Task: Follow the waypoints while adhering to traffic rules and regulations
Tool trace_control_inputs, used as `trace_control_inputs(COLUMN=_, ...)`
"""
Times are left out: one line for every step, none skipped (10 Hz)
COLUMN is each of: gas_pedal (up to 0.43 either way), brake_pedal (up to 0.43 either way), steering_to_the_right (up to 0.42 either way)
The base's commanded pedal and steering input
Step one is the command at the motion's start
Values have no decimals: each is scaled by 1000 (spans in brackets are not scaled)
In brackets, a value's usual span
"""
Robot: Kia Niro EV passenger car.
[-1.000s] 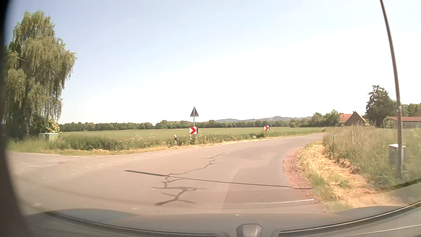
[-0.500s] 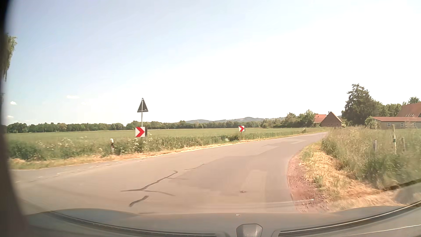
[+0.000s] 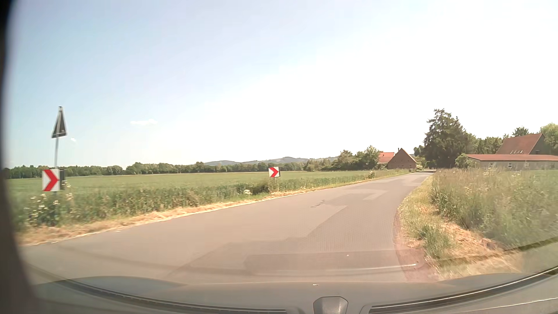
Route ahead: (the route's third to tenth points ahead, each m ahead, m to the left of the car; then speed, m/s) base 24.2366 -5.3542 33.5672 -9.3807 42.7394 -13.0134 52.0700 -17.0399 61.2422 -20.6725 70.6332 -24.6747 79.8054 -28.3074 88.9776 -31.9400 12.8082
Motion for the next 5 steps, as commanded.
trace_control_inputs(gas_pedal=228, brake_pedal=6, steering_to_the_right=105)
trace_control_inputs(gas_pedal=268, brake_pedal=6, steering_to_the_right=106)
trace_control_inputs(gas_pedal=268, brake_pedal=6, steering_to_the_right=106)
trace_control_inputs(gas_pedal=268, brake_pedal=6, steering_to_the_right=106)
trace_control_inputs(gas_pedal=280, brake_pedal=6, steering_to_the_right=105)
